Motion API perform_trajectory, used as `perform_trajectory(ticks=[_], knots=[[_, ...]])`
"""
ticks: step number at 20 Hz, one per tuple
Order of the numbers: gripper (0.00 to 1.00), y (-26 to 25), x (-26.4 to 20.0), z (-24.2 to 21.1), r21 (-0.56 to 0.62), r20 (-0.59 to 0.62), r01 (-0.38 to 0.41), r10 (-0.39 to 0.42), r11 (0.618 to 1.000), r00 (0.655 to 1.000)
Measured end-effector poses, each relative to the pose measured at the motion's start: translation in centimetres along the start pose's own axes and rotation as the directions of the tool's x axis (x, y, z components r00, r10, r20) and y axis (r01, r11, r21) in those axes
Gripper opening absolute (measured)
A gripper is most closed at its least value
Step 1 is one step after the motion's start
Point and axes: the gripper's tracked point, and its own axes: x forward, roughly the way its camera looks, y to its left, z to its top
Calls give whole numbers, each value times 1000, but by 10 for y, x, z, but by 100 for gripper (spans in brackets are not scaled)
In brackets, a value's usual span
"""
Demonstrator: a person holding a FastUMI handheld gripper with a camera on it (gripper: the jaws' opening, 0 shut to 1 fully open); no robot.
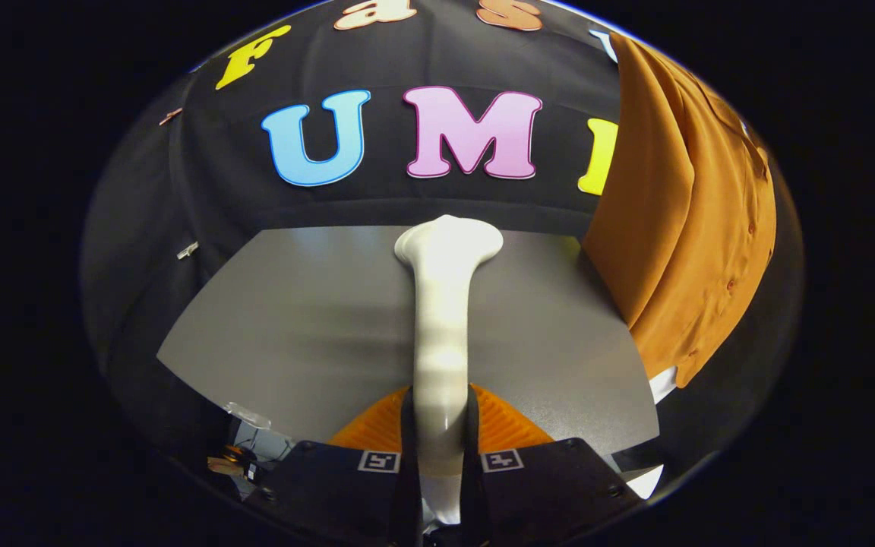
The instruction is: Iron the clothes twice with a garment steamer, once on the left side and once on the right side.
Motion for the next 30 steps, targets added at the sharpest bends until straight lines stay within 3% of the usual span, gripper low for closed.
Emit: perform_trajectory(ticks=[5, 9, 15, 23, 26, 30], knots=[[23, 1, -23, 24, 26, 152, -31, 26, 999, 988], [23, -8, -63, 57, 36, 316, -55, 41, 998, 948], [23, -47, -143, 99, 27, 536, -64, 40, 998, 843], [23, -141, -217, 126, 46, 736, 16, -45, 999, 675], [23, -189, -210, 121, 99, 743, 52, -109, 994, 661], [23, -240, -179, 117, 140, 719, 85, -160, 986, 676]])
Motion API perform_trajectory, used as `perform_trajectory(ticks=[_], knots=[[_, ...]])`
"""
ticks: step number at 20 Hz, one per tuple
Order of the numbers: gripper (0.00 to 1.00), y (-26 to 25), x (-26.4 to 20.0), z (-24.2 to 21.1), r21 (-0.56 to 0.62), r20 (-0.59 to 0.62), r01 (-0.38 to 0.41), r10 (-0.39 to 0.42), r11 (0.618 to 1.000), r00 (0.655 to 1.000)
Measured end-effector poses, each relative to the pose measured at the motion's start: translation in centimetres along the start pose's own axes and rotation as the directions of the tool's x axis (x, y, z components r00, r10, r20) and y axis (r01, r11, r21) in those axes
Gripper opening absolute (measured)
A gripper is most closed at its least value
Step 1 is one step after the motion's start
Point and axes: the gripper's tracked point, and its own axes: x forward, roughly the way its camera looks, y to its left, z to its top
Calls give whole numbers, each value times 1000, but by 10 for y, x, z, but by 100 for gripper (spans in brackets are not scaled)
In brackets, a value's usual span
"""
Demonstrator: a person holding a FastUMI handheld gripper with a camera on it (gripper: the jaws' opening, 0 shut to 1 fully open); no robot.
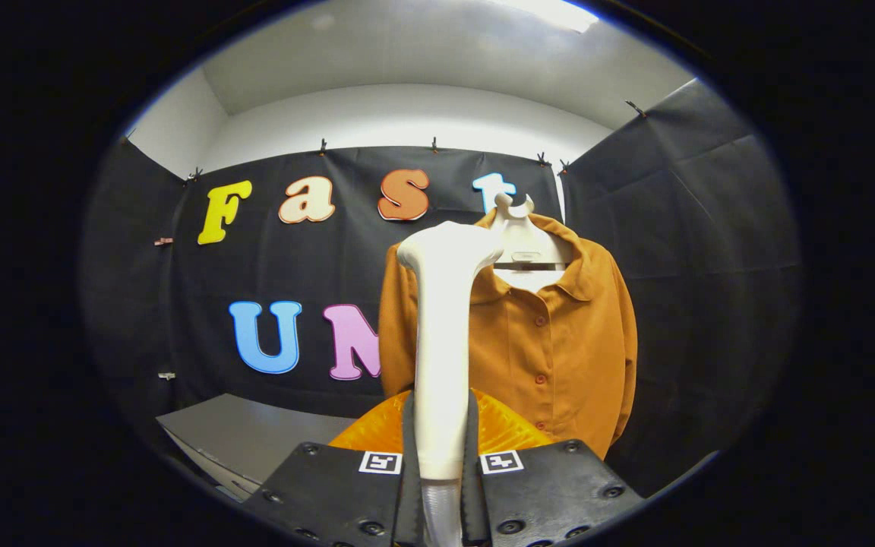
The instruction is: Iron the clothes twice with a garment steamer, once on the left side and once on the right side.
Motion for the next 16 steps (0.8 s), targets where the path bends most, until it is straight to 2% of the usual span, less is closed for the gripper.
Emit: perform_trajectory(ticks=[7, 16], knots=[[23, -26, 27, -57, -7, -55, -19, 19, 1000, 998], [23, -35, 14, -131, 4, -170, -43, 43, 999, 984]])
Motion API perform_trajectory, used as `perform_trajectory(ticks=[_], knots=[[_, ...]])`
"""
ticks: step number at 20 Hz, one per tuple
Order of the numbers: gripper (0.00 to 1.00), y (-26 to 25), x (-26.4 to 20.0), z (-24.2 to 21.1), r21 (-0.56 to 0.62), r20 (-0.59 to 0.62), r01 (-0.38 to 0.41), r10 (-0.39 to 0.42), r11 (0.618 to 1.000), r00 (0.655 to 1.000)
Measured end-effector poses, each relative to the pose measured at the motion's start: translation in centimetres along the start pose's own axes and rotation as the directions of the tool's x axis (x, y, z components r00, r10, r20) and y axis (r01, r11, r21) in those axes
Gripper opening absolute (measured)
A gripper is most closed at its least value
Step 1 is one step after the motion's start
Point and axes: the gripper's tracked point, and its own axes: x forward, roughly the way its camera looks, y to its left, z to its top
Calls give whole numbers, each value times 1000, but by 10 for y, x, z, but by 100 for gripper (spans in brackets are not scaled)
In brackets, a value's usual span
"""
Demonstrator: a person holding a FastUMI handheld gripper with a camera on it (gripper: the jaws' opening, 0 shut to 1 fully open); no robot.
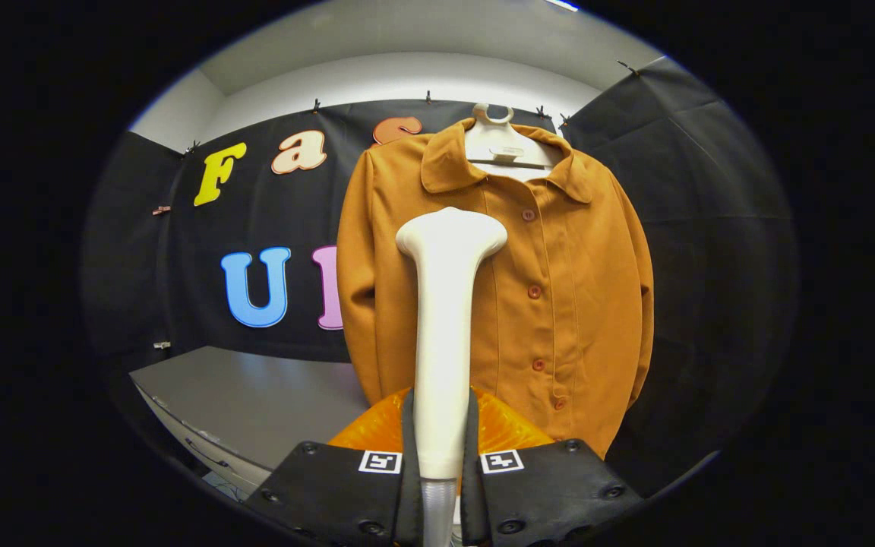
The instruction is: Iron the clothes twice with a garment steamer, once on the left side and once on the right side.
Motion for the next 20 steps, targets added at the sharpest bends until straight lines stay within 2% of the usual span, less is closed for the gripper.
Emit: perform_trajectory(ticks=[7, 13, 20], knots=[[23, -16, -10, -75, 18, -143, 15, -13, 1000, 990], [23, -23, -22, -141, 24, -277, 34, -26, 999, 960], [23, -28, -62, -181, 44, -379, 50, -30, 998, 925]])
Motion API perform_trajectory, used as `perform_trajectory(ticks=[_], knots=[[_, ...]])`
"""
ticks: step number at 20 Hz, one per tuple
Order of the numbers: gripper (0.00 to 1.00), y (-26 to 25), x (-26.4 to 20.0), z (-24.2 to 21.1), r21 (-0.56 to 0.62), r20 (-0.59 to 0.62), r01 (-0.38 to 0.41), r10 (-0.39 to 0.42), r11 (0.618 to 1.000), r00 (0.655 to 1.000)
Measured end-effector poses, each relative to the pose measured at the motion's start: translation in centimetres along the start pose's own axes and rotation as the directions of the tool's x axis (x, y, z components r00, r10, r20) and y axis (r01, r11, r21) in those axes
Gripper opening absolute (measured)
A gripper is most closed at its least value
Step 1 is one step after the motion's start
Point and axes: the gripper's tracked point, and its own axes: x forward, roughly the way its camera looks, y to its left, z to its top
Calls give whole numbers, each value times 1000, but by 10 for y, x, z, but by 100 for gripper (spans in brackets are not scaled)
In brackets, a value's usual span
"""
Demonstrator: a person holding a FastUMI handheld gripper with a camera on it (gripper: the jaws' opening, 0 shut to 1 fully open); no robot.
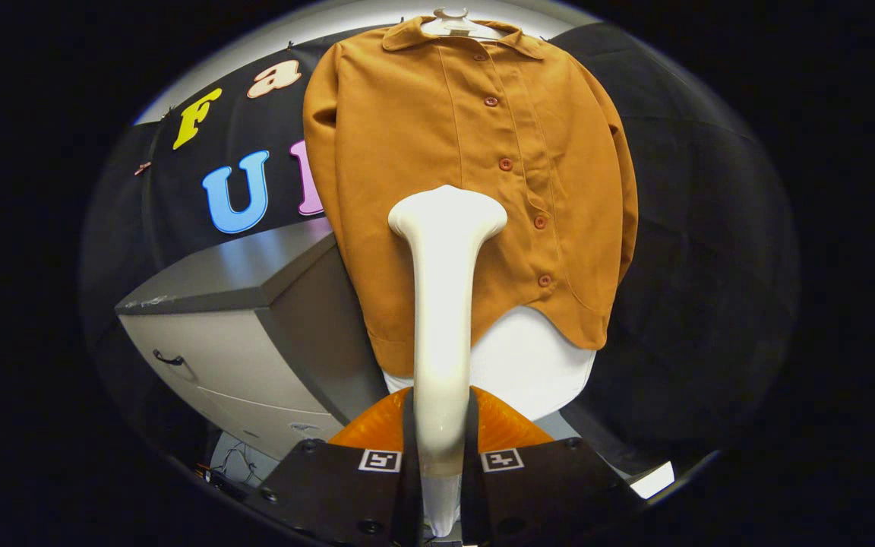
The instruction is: Iron the clothes twice with a garment steamer, once on the left side and once on the right side.
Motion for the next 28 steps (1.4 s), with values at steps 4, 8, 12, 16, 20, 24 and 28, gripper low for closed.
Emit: perform_trajectory(ticks=[4, 8, 12, 16, 20, 24, 28], knots=[[23, 0, -27, 2, -7, 20, -4, 4, 1000, 1000], [23, 2, -59, 45, -32, 122, -14, 18, 999, 992], [23, 8, -96, 113, -63, 263, -24, 40, 998, 964], [23, 9, -127, 187, -85, 411, -17, 51, 996, 910], [23, 2, -145, 249, -74, 515, -13, 50, 997, 855], [22, -24, -141, 298, -58, 582, 12, 24, 998, 813], [22, -61, -119, 323, -22, 599, 53, -29, 998, 801]])
